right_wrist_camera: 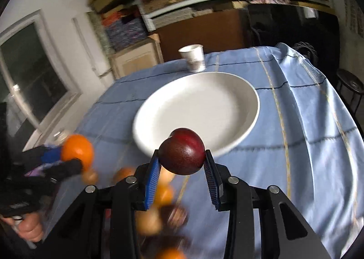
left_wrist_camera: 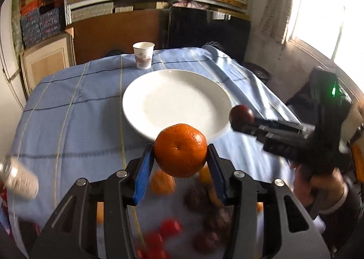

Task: Organize fruits
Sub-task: 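Carry the orange and plum to the white plate and release both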

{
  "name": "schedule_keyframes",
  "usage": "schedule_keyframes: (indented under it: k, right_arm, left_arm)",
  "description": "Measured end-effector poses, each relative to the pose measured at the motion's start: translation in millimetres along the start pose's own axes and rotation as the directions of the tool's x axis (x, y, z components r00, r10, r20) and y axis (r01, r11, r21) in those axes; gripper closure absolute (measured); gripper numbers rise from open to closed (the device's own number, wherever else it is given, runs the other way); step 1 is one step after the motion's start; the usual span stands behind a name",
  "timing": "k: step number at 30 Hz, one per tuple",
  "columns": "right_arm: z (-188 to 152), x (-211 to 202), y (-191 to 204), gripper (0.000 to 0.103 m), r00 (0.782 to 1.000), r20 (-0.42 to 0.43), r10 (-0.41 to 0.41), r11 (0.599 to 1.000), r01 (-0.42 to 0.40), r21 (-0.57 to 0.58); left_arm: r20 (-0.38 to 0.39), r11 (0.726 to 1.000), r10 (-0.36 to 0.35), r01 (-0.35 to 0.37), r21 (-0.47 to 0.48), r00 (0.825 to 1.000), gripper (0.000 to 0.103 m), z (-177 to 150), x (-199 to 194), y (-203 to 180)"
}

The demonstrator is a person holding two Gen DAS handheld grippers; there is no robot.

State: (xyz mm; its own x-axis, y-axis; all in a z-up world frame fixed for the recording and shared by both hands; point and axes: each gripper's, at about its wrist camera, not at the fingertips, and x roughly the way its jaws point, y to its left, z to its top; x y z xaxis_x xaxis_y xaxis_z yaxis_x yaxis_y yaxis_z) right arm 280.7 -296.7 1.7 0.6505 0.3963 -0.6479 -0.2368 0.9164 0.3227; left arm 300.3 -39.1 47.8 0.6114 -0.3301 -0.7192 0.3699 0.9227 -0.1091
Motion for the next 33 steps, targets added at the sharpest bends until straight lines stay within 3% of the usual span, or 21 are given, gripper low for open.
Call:
schedule_keyframes:
  k: [7,12,13,14,15,16,20,26,33]
  right_arm:
    - [27.2,74.0,-18.7,0.065,0.996,-0.076,-0.047,0.998,0.049,0.025]
    - [28.5,87.7,-22.0,0.063,0.994,-0.096,-0.057,0.998,0.058,0.007]
    - [28.6,86.9,-20.5,0.059,0.994,-0.093,-0.063,0.998,0.063,-0.005]
    - [29.1,85.2,-19.1,0.053,0.994,-0.091,-0.067,0.998,0.066,-0.014]
    - [28.6,80.9,-18.4,0.045,0.994,-0.086,-0.066,0.998,0.064,-0.017]
    - [27.9,72.1,-17.3,0.044,0.996,-0.061,-0.059,0.998,0.058,-0.017]
    - [16.8,33.7,-11.4,0.043,0.999,0.008,-0.039,0.998,0.039,-0.041]
    - [-28.2,-11.0,-12.9,0.037,0.999,0.047,0.026,0.999,-0.024,-0.03]
    - [-68.3,-28.6,-12.0,0.034,0.996,-0.032,0.085,0.996,-0.084,0.035]
  left_arm:
    - [-0.117,0.999,0.037,-0.04,-0.03,0.992,0.056,40.2,88.6,21.6]
    - [-0.185,0.998,0.062,-0.067,-0.02,0.981,0.056,42.2,128.9,25.0]
    - [-0.196,0.997,0.066,-0.071,-0.015,0.978,0.05,41.0,130.8,24.1]
    - [-0.196,0.997,0.073,-0.075,-0.004,0.978,0.04,39.5,128.5,22.6]
    - [-0.174,0.996,0.086,-0.087,0.002,0.981,0.022,38.2,121.6,21.1]
    - [-0.14,0.994,0.106,-0.105,0.009,0.985,0.013,36.8,111.5,19.7]
    - [-0.033,0.99,0.139,-0.138,0.026,0.99,0.007,20.7,58.8,11.3]
    - [0.097,0.99,0.114,-0.105,-0.098,0.989,0.004,-53.2,-13.6,9.6]
    - [0.094,0.974,0.158,-0.139,-0.181,0.983,0.004,-117.1,-41.6,16.3]
